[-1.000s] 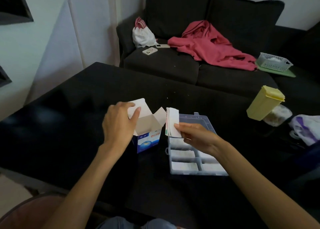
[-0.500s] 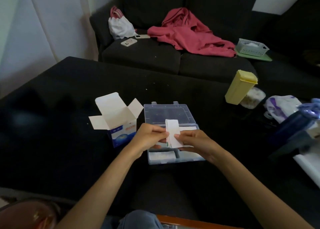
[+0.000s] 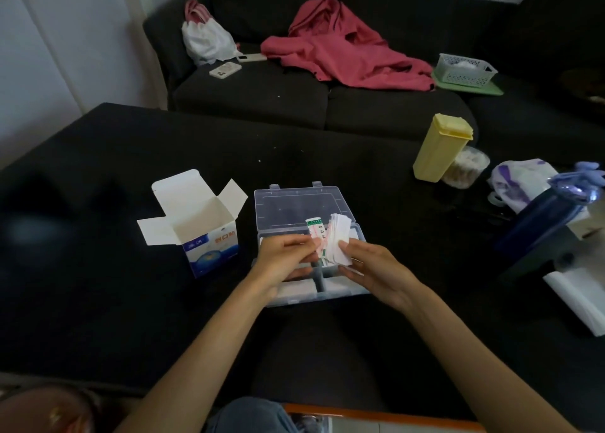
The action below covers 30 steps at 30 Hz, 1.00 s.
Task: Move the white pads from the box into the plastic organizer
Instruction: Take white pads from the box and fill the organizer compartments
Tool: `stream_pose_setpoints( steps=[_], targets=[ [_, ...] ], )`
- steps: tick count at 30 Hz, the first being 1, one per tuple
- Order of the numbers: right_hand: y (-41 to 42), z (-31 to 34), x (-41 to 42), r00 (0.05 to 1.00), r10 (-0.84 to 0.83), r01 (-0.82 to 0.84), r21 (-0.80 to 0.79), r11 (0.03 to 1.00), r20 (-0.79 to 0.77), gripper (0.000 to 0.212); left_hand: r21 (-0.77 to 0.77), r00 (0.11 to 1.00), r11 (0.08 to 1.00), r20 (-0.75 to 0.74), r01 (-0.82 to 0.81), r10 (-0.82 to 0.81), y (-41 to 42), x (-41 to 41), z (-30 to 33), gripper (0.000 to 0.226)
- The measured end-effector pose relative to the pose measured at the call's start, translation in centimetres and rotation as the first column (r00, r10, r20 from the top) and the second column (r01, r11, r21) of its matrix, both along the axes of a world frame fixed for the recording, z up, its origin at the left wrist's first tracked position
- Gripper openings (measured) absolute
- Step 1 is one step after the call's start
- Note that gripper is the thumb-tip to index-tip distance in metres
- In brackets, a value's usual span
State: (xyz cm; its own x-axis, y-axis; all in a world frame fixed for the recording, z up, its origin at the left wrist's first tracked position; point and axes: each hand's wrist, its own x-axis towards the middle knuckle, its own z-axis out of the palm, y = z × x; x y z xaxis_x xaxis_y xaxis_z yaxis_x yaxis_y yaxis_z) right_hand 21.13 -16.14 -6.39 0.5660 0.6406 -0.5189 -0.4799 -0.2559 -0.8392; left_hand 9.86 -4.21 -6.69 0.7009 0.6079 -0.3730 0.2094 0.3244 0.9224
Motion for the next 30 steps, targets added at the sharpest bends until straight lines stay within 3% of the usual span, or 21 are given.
stream_pose_setpoints(
  steps=[3,6,10,15,20,24,30],
  targets=[
    [0.0,-0.5,0.2,0.999,0.046,-0.046,0.017,0.999,-0.025,0.020,0.097,0.999,0.995,-0.025,0.029,-0.027,0.2,0.2,0.1,0.022],
    [-0.1,-0.6,0.5,0.998,0.051,-0.049,0.038,0.998,-0.039,0.016,0.301,0.996,0.952,-0.076,0.062,-0.041,0.7,0.3,0.2,0.024],
    [-0.6,0.0,1.6,1.000,0.013,-0.014,0.061,0.998,0.022,0.030,0.632,0.993,0.771,-0.119,0.076,0.000,1.7,0.2,-0.2,0.023],
    [-2.6,0.5,3.9,0.992,-0.104,0.102,0.032,0.994,0.065,0.023,0.922,0.966,0.295,-0.257,0.249,-0.012,1.0,1.0,-0.3,0.022],
    [-4.5,0.6,5.0,0.976,-0.175,0.177,0.001,0.984,0.126,0.026,0.884,0.895,-0.201,-0.441,0.422,-0.061,-0.5,4.0,-1.7,0.015],
    [-5.1,0.5,5.2,0.978,-0.150,0.152,-0.006,0.988,0.148,0.027,0.839,0.863,-0.245,-0.504,0.486,-0.015,-1.0,5.3,-2.5,0.011],
    [-4.7,0.1,5.3,0.982,-0.130,0.132,-0.003,0.991,0.138,0.024,0.884,0.883,-0.134,-0.460,0.447,-0.095,-1.5,4.0,-3.2,0.042]
  ],
)
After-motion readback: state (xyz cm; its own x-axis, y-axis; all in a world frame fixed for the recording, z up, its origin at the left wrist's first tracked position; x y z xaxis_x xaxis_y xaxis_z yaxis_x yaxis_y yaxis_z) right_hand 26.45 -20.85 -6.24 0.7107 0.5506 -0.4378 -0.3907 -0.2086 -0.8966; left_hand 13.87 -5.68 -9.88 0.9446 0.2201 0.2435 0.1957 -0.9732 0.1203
